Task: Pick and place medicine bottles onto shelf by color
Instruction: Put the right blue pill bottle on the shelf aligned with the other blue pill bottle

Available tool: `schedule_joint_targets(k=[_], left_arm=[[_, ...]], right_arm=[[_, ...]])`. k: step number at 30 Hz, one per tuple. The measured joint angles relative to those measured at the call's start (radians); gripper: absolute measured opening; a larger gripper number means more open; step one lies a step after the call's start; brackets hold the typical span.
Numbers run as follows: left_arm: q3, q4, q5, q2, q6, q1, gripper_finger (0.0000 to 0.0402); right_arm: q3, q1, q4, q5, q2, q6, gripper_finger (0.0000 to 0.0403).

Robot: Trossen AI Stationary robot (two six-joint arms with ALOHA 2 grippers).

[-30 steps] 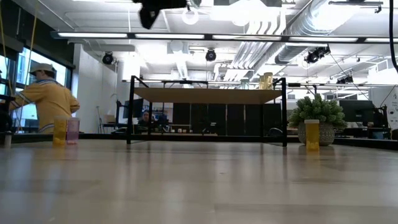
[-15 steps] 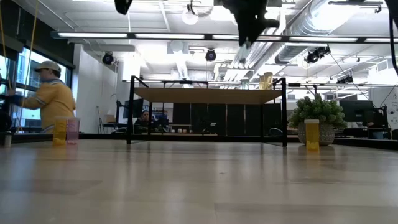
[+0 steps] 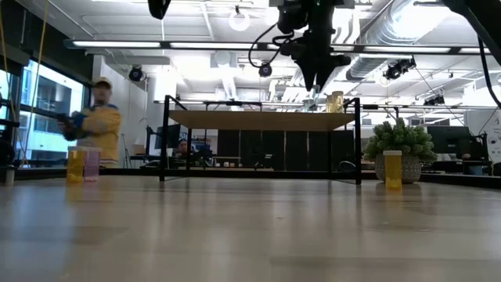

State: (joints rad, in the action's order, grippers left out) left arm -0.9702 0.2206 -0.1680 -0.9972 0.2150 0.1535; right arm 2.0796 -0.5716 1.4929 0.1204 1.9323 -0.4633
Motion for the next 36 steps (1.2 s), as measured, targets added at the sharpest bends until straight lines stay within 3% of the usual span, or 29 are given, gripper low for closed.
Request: schedule_joint_targets(k=[12, 36], left_arm=[[0.000, 0.000, 0.010, -0.014, 0.010, 0.000, 0.0000], [0.000, 0.000, 0.008, -0.015, 0.018, -0.005, 0.0000]], right_arm=[[0.000, -0.065, 0.000, -0.070, 0.014, -0.020, 0.0113], [0.000, -0.070, -0.034, -0.069, 0.045, -0.035, 0.0113]])
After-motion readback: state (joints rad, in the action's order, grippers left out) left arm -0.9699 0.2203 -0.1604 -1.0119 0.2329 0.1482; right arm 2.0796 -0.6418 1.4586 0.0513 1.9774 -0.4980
